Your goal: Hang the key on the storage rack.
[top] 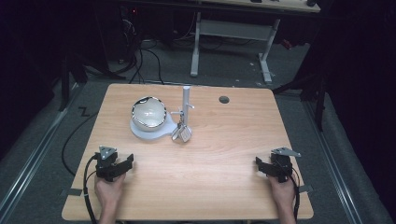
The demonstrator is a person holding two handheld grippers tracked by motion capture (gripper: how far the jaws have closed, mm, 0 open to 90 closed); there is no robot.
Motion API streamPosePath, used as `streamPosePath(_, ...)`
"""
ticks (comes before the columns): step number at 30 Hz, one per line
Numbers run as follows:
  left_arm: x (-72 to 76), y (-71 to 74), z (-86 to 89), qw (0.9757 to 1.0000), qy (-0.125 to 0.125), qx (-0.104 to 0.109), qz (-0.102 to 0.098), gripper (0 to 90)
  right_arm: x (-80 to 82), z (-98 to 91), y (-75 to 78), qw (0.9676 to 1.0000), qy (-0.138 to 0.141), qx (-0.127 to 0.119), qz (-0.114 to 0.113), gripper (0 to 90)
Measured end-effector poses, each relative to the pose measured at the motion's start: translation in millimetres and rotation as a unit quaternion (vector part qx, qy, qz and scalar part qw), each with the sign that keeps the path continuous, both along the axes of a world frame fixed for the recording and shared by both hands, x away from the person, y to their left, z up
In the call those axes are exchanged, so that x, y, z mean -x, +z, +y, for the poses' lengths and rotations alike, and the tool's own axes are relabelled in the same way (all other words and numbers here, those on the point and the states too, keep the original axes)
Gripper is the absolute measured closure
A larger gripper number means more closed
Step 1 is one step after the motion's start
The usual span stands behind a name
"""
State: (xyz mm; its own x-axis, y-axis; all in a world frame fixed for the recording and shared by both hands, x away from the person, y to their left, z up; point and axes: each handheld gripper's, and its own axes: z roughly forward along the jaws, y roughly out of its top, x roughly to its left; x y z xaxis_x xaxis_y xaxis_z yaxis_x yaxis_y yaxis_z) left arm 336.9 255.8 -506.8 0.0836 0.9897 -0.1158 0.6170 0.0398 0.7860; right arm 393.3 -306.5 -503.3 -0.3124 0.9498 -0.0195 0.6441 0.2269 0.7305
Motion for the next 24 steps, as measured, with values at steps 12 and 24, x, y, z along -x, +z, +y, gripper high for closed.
streamPosePath(12,-7.1,-2.3,-11.6,0.9981,-0.006,-0.056,0.027,28.9,0.0,0.0,0.0,1.0,0.0,0.0,0.0,28.3)
streamPosePath(24,-6.6,-2.5,-13.1,0.9978,-0.025,-0.056,0.028,25.5,0.0,-0.1,0.0,1.0,0.0,0.001,-0.001,28.3)
